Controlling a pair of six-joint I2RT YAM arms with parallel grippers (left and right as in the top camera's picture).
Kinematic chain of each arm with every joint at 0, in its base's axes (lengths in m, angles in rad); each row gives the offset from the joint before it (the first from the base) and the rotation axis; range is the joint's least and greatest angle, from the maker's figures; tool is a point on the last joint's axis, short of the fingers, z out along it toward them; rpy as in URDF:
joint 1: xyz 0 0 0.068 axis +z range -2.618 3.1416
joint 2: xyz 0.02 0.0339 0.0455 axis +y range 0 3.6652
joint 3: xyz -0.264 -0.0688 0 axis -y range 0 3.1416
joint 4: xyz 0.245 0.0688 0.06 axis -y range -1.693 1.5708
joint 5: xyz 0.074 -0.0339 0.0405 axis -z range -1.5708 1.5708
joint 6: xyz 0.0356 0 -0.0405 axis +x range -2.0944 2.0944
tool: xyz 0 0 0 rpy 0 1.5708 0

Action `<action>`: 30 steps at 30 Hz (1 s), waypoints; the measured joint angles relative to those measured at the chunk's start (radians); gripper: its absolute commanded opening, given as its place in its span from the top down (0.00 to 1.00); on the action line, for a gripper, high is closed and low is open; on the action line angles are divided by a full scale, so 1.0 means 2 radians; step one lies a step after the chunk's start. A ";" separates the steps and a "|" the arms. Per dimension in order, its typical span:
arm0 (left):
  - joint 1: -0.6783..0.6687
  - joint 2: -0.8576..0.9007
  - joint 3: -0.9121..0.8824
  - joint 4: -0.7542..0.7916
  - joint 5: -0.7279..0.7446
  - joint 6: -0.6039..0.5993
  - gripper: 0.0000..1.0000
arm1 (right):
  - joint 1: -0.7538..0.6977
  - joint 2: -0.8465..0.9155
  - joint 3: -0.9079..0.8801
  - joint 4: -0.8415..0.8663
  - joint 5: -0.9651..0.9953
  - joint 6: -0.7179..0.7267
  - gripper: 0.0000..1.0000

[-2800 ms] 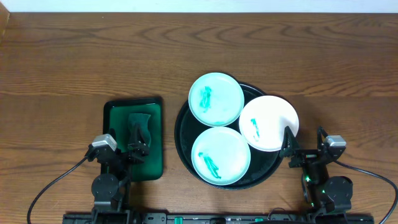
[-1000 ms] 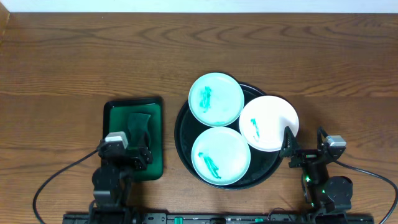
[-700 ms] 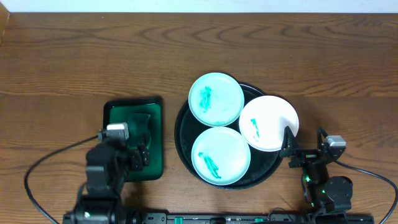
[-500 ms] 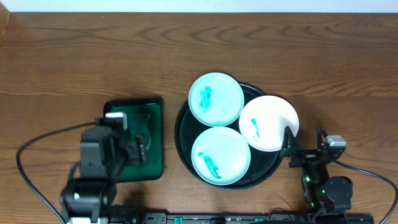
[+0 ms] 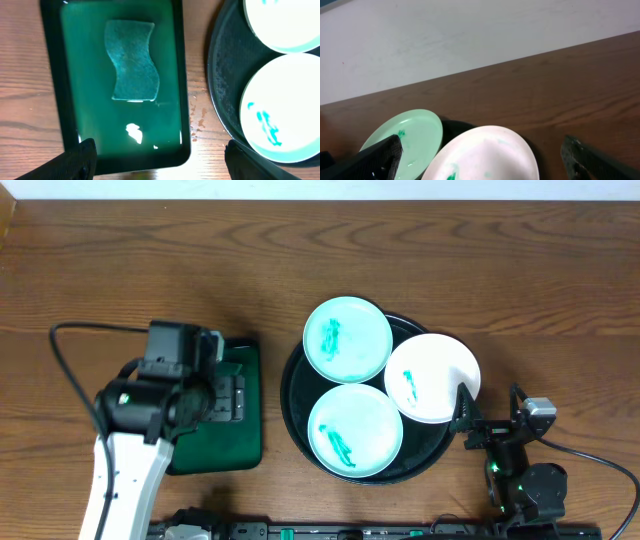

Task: Clean dirty plates on tray and stack at the side
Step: 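Raise the left gripper and move it over the green tray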

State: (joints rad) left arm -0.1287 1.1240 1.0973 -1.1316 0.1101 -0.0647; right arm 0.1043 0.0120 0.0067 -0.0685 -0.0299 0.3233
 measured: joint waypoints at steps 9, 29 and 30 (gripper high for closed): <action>-0.009 0.022 0.000 -0.012 0.004 -0.092 0.18 | 0.000 0.000 0.000 0.000 0.000 -0.001 0.01; -0.009 0.022 0.000 -0.010 0.006 -0.114 0.18 | 0.000 0.000 0.000 0.000 0.000 -0.001 0.01; -0.009 0.022 0.000 -0.010 0.006 -0.114 0.18 | 0.000 0.000 0.000 0.000 0.000 -0.001 0.01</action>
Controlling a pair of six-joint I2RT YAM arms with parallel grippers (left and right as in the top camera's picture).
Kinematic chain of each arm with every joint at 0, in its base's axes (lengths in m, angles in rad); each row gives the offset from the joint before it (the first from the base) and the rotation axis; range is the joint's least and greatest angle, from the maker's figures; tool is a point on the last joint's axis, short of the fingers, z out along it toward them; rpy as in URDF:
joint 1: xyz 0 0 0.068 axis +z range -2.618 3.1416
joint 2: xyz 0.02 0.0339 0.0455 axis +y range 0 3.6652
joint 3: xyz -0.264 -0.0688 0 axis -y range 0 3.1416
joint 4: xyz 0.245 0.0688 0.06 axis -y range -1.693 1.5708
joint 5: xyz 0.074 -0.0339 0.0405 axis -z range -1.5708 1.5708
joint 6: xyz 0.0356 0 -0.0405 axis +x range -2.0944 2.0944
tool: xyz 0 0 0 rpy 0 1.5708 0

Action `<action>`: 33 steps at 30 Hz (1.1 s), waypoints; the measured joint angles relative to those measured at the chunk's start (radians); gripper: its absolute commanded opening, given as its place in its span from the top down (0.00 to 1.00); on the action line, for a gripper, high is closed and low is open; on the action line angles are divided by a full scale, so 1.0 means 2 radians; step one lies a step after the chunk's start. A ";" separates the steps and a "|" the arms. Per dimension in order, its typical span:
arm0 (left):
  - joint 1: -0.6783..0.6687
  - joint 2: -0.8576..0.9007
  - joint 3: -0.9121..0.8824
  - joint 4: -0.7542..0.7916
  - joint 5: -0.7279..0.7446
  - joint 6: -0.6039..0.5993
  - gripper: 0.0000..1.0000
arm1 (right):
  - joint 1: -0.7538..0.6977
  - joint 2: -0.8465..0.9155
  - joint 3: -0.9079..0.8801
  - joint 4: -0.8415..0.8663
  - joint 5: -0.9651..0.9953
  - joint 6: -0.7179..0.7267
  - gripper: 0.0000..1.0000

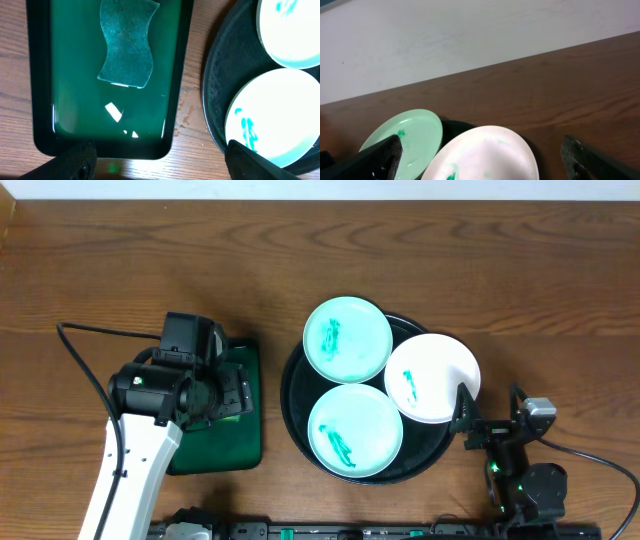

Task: Clean dirty plates on tray and stack at the side
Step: 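Raise the left gripper and move it over the green tray, then move the right gripper to the rim of the white plate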

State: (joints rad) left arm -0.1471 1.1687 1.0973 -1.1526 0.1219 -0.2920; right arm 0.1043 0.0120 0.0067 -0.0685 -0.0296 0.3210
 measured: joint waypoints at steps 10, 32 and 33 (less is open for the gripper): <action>0.000 0.000 0.000 0.000 0.000 0.000 0.18 | 0.000 0.000 0.000 0.000 0.000 0.000 0.01; 0.000 0.000 0.000 0.014 0.002 -0.010 0.18 | 0.000 0.000 0.000 0.000 0.000 0.000 0.01; 0.000 0.000 0.000 0.015 0.002 -0.010 0.18 | 0.000 0.000 0.000 0.000 0.000 0.000 0.01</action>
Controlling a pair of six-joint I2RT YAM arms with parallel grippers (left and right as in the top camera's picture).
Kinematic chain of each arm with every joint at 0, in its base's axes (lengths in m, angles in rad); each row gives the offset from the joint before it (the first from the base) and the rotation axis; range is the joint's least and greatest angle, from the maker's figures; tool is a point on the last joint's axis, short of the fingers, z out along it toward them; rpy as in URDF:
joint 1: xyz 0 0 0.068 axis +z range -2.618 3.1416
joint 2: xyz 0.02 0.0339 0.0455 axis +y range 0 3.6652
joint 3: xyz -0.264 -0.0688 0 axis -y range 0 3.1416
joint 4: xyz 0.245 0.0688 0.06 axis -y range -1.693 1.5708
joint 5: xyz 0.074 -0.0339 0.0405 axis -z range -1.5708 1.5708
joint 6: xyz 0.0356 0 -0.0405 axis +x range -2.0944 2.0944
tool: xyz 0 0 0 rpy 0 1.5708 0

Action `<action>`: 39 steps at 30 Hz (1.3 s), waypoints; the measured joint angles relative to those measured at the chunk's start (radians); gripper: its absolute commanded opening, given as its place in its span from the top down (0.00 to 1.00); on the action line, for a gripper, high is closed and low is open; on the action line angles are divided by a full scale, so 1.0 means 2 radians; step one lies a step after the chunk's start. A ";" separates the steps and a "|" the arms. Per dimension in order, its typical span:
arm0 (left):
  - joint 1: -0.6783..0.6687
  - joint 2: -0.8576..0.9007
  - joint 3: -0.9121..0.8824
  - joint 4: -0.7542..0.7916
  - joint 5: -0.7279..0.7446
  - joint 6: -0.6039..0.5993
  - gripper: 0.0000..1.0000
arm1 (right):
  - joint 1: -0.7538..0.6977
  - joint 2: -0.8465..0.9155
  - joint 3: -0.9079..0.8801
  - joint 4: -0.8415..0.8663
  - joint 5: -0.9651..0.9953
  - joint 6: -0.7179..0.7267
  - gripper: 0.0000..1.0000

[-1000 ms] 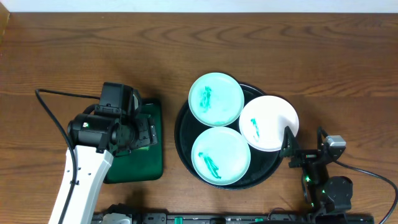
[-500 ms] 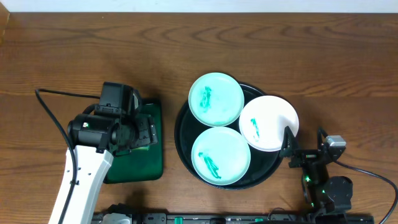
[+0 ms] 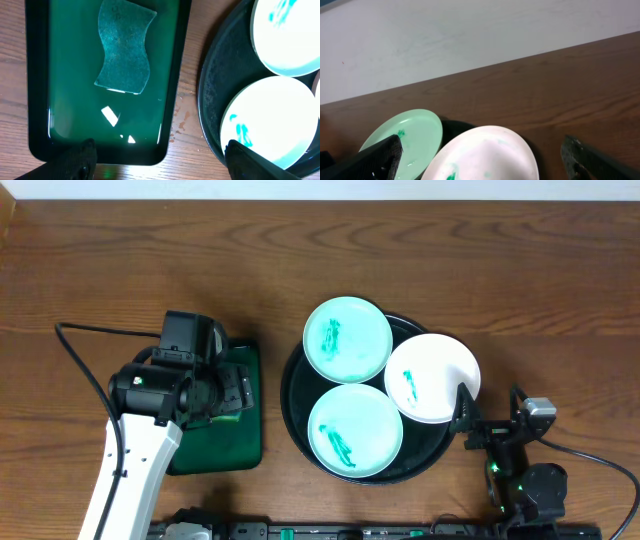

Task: Clean dirty plates on tray and stack at the side
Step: 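Move the right gripper to the rim of the white plate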

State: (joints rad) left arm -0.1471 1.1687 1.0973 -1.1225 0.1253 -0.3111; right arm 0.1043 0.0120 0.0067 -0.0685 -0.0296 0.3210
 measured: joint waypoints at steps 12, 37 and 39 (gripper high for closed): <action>0.000 0.000 0.000 0.013 0.000 0.000 0.18 | 0.000 0.001 0.000 -0.002 0.006 -0.053 0.01; 0.000 0.000 0.001 0.039 0.000 0.000 0.18 | 0.004 0.501 0.479 -0.388 -0.203 -0.132 0.01; 0.000 0.000 0.001 0.039 0.000 0.000 0.18 | 0.011 0.557 0.534 -0.456 -0.223 -0.141 0.01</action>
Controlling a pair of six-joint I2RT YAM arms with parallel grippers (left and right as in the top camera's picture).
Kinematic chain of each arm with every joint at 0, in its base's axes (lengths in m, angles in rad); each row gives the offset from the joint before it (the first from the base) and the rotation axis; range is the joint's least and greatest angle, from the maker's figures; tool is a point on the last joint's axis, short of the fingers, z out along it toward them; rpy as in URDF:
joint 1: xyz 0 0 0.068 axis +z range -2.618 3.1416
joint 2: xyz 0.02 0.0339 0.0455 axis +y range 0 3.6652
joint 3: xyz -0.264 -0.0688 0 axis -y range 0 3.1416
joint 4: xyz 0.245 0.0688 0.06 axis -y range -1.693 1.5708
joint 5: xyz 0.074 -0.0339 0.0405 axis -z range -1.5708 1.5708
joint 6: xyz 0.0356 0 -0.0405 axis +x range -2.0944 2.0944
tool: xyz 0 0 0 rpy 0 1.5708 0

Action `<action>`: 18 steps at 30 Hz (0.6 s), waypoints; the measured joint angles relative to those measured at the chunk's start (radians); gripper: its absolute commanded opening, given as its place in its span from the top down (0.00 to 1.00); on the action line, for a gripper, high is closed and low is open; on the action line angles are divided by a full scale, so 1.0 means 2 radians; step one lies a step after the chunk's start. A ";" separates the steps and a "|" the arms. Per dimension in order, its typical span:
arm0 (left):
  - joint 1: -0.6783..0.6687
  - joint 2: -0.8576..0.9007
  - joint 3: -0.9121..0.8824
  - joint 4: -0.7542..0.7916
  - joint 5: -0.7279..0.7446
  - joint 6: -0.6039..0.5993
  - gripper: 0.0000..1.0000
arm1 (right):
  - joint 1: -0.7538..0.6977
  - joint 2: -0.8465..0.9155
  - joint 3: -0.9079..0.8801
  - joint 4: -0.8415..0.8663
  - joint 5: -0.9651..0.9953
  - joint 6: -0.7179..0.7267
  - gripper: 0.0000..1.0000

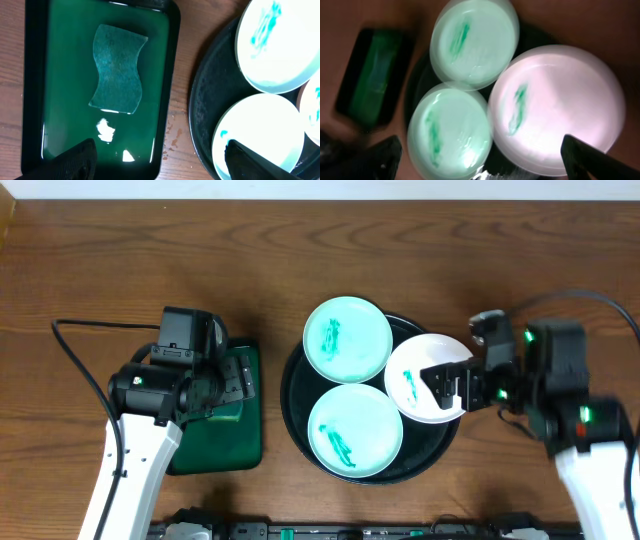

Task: Clean dirty plates on tray and stack at the side
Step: 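Move the right gripper to the rim of the white plate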

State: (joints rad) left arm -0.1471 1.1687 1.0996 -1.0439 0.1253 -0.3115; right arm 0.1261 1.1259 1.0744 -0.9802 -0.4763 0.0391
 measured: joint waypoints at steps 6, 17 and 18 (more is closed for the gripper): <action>0.000 0.000 0.000 0.000 0.000 0.000 0.18 | 0.025 0.114 0.092 -0.115 -0.020 -0.027 0.01; 0.000 0.000 0.000 0.000 0.000 0.000 0.18 | 0.064 0.181 0.099 -0.163 0.088 -0.017 0.01; 0.000 0.000 0.000 0.000 0.000 0.000 0.18 | 0.070 0.181 0.099 -0.164 0.098 -0.016 0.01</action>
State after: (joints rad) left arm -0.1471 1.1687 1.1004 -1.0431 0.1253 -0.3115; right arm 0.2661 1.4876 1.2732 -1.3083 -0.2802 0.0074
